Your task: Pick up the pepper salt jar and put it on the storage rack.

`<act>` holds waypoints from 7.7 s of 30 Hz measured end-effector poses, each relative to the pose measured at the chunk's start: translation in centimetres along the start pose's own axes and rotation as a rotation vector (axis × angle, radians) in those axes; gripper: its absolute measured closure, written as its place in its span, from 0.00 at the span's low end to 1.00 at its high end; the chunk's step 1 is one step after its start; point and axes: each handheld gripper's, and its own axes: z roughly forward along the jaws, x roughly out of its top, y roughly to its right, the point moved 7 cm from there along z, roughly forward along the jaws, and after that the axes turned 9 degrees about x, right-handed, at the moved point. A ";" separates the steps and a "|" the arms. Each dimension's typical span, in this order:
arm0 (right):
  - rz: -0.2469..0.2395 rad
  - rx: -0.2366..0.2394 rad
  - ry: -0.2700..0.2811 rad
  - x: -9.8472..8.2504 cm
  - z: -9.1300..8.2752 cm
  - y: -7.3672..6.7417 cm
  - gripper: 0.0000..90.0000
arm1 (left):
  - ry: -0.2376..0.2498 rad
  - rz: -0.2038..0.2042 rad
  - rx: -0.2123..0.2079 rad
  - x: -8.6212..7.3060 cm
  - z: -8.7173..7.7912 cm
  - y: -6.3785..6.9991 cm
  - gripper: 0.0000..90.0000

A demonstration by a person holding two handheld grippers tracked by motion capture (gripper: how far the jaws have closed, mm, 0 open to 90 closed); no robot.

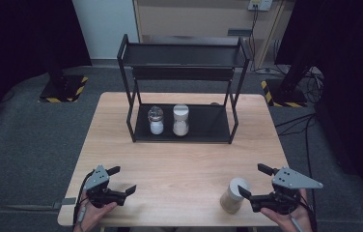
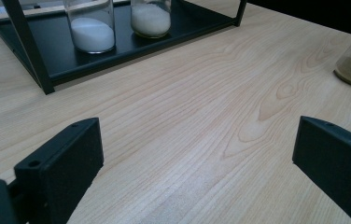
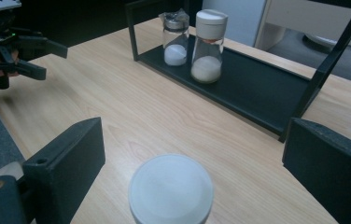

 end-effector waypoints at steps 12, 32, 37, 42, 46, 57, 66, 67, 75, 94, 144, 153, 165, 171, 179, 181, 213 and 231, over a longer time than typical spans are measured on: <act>0.018 0.022 -0.041 -1.1 1.5 0.0 0.08 | 0.005 -0.005 0.001 -0.1 -0.2 -0.1 0.01; 0.020 0.036 -0.095 -3.6 3.8 0.0 0.19 | -0.002 0.002 0.002 0.1 -0.1 0.2 0.01; 0.020 0.043 -0.107 -3.9 4.2 0.0 0.22 | -0.003 0.001 0.004 0.1 -0.1 0.2 0.01; 0.030 0.044 -0.121 -4.5 4.5 0.2 0.32 | -0.004 -0.001 0.002 0.1 0.0 0.2 0.01; 0.014 0.032 -0.124 -4.7 4.5 0.2 0.37 | -0.005 -0.003 0.004 0.1 -0.1 0.2 0.01; 0.012 0.024 -0.126 -4.6 4.5 0.1 0.38 | -0.006 -0.002 0.004 0.1 0.0 0.2 0.01; 0.018 0.024 -0.137 -4.3 4.6 0.1 0.38 | -0.007 -0.002 0.003 0.1 0.0 0.2 0.01; 0.020 0.024 -0.140 -4.2 4.7 0.2 0.38 | -0.007 -0.002 0.003 0.1 0.0 0.2 0.01; 0.022 0.013 -0.148 -3.1 5.1 0.5 0.38 | -0.009 -0.001 0.003 0.1 0.0 0.2 0.01; 0.057 0.008 -0.162 0.3 7.1 2.7 0.38 | -0.013 0.005 0.001 0.1 0.1 0.2 0.01; 0.091 -0.072 -0.191 8.3 14.7 8.2 0.38 | -0.011 0.000 0.000 0.1 0.0 0.2 0.01; 0.106 -0.099 -0.191 9.1 15.8 9.2 0.38 | -0.011 -0.001 -0.001 0.1 0.0 0.1 0.01; 0.123 -0.130 -0.209 9.9 17.7 10.8 0.38 | -0.012 -0.003 0.000 0.0 0.1 0.1 0.01; 0.115 -0.147 -0.209 10.6 18.9 11.3 0.38 | -0.011 -0.007 0.000 0.0 0.0 0.1 0.01; 0.106 -0.157 -0.193 11.2 20.5 11.9 0.38 | -0.010 -0.006 0.001 0.0 0.0 0.1 0.01; 0.108 -0.164 -0.196 11.4 21.0 12.1 0.38 | -0.010 -0.007 0.002 0.0 0.0 0.1 0.01; 0.148 -0.205 -0.222 10.2 25.2 14.8 0.38 | -0.010 -0.006 0.003 0.0 -0.1 0.1 0.01; 0.155 -0.212 -0.235 9.5 25.7 15.1 0.38 | -0.013 -0.003 0.003 0.0 -0.1 0.2 0.01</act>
